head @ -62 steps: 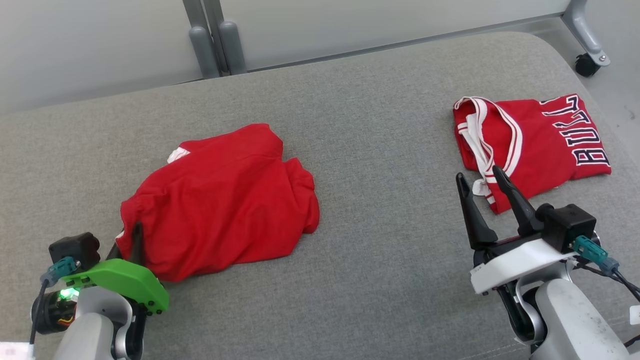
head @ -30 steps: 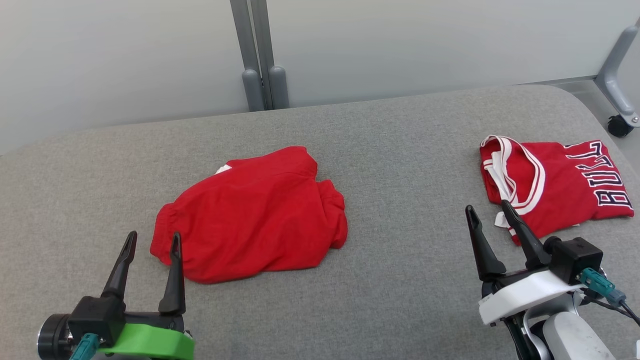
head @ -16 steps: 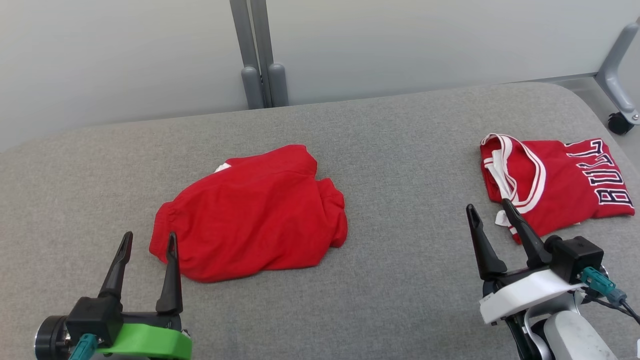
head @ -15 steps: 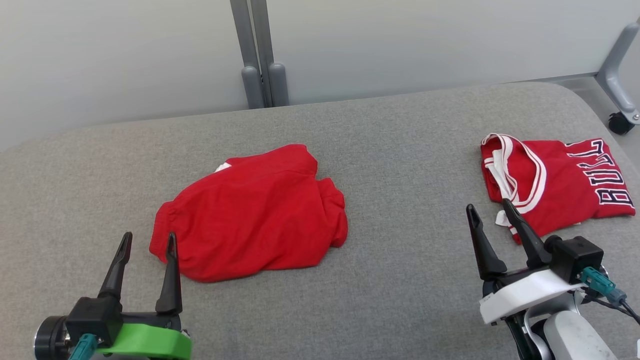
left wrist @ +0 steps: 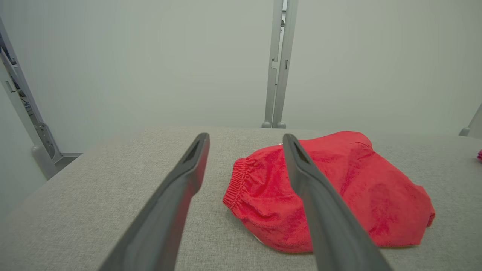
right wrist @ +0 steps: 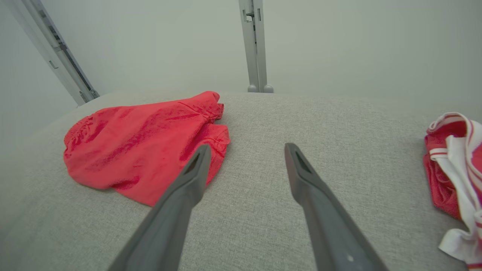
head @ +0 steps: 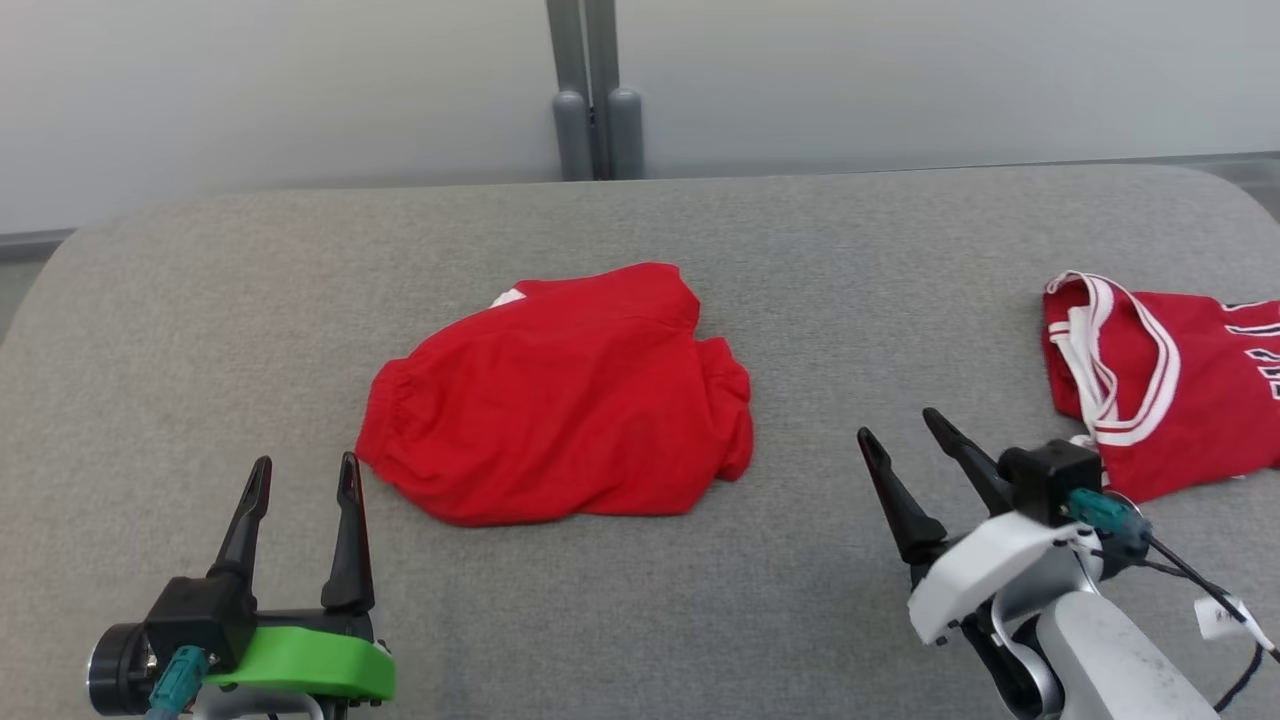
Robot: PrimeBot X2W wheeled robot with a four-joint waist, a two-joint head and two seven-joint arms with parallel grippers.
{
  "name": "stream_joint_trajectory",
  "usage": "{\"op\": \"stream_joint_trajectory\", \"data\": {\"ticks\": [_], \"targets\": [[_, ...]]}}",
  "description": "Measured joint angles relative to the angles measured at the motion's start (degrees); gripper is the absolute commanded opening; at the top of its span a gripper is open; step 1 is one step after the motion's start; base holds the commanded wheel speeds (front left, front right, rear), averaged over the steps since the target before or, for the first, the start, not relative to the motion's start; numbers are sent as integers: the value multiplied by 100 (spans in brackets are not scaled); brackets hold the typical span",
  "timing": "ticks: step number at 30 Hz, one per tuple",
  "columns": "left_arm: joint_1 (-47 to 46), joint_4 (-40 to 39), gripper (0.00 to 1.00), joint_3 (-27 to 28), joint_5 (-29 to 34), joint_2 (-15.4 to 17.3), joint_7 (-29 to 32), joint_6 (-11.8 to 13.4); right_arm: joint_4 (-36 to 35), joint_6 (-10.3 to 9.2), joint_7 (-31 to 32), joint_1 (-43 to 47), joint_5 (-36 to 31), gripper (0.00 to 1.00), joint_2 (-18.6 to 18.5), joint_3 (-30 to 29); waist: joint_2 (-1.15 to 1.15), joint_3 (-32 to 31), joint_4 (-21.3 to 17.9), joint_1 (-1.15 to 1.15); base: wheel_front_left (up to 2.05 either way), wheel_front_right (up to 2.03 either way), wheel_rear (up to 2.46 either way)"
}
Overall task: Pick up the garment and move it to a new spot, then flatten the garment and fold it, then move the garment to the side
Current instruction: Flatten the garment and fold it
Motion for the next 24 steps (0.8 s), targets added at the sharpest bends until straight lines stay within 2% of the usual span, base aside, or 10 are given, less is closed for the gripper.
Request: {"op": "stream_joint_trajectory", "data": {"ticks": [11,16,19,20,21,22,24], "targets": [[-185,140,100,43,12,-204,-1,-147,1250,-1,1303,-955,339,100,-114,655,0,268,977,0,0,0,0],[-203,214,100,133,20,-280,0,-213,1856,0,1724,-1178,405,100,-37,721,0,397,1471,0,0,0,0],[-209,248,100,182,30,-300,0,-249,2045,0,1718,-1301,360,100,-15,727,0,453,1649,0,0,0,0],[-210,254,100,199,41,-310,0,-255,2114,0,1706,-1342,350,77,-7,727,0,473,1695,0,0,0,0],[-211,259,100,224,43,-320,0,-269,2169,-1,1679,-1365,320,26,0,737,0,492,1730,0,0,0,0],[-211,264,100,246,43,-326,0,-271,2201,-1,1642,-1378,301,0,2,743,0,510,1747,0,0,0,0],[-211,270,100,296,47,-334,0,-282,2259,-1,1583,-1412,297,0,8,768,0,533,1738,0,0,0,0]]}}
